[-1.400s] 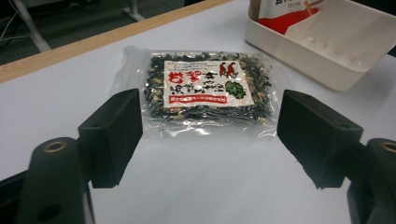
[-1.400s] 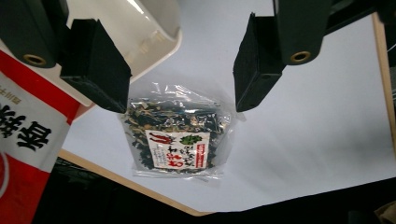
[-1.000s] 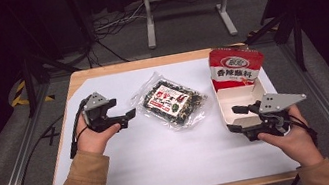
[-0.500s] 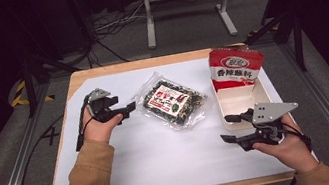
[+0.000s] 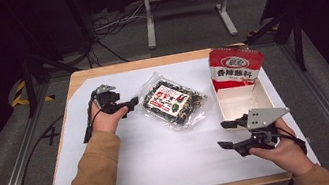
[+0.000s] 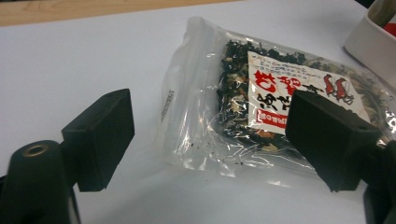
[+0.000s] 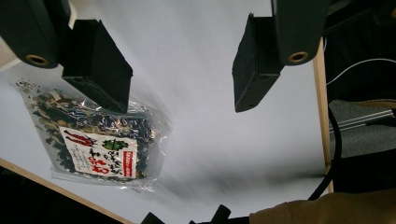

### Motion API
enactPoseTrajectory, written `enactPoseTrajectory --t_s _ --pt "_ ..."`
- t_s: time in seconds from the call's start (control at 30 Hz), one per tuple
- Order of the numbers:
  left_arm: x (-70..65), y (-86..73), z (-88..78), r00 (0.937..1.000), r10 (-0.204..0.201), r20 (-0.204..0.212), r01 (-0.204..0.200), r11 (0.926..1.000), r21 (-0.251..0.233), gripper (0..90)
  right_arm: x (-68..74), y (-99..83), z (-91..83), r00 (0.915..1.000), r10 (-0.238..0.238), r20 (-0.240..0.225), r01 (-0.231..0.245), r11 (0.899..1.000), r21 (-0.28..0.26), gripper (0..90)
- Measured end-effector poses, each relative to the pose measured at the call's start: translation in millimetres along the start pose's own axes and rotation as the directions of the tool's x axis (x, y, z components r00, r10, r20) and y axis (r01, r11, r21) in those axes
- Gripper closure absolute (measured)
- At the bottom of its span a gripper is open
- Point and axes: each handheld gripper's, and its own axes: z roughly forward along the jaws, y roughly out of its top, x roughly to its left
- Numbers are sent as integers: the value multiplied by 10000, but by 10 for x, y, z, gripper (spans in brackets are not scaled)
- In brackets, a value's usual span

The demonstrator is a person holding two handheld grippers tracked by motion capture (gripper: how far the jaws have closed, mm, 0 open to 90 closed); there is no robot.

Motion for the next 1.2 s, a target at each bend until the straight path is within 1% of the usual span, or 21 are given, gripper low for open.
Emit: enactPoseTrajectory --t_s 0.03,0.1,0.2,0.3,0.37,0.43,0.5,0.57,0.7,0.77,0.83,0.87,0.93,1.03,1.1,1.13,1.2 --pt "12 -10 34 9998 -181 11 181 9998 18 171 0 0 0 10000 0 0 0 10000 0 367" --pt "41 -21 80 9997 -254 -70 255 9997 47 181 1 0 1 10000 -20 -12 20 10000 -13 366" --pt "89 -43 147 9991 -423 -39 424 9990 132 181 0 0 7 10000 -35 -27 35 10000 -32 364" --pt "115 -58 195 9991 -403 -120 406 9990 183 166 5 1 16 10000 -90 -23 90 10000 -16 360" --pt "124 -62 228 9990 -437 -89 439 9988 225 159 7 -1 22 10000 -90 -35 90 10000 -14 359" --pt "124 -64 270 9988 -481 27 480 9981 391 156 9 -3 26 10000 -74 -54 74 10000 -12 358" --pt "119 -66 308 9987 -504 27 502 9974 518 153 14 -2 28 9999 11 -164 -13 10000 -94 356" --pt "119 -68 352 9988 -492 54 486 9962 719 153 18 1 28 9998 -6 -178 4 9999 -121 355" --pt "127 -85 410 9980 -626 55 619 9942 879 161 20 -4 31 9998 -18 -185 15 9999 -126 351" --pt "142 -92 426 9974 -721 88 711 9939 839 167 22 -8 28 9998 -8 -175 6 9999 -133 350" --pt "153 -102 442 9958 -882 238 858 9926 858 180 25 -11 25 9998 5 -175 -8 9999 -138 349" --pt "148 -106 451 9957 -893 259 866 9920 915 181 26 -12 24 9998 7 -179 -9 9999 -141 348" --pt "139 -110 463 9959 -819 388 777 9920 996 207 27 -11 26 9998 7 -175 -9 9999 -145 347" --pt "123 -121 489 9948 -855 550 784 9895 1214 227 30 -14 39 9998 11 -204 -13 9999 -129 343" --pt "124 -139 508 9938 -831 736 734 9893 1263 277 34 -16 50 9997 17 -232 -19 9999 -102 342" --pt "120 -138 507 9943 -809 688 717 9893 1272 277 35 -16 53 9997 8 -234 -10 9999 -101 342" --pt "114 -139 502 9969 -694 377 641 9899 1265 327 35 -17 57 9998 -1 -216 -2 9999 -103 342"
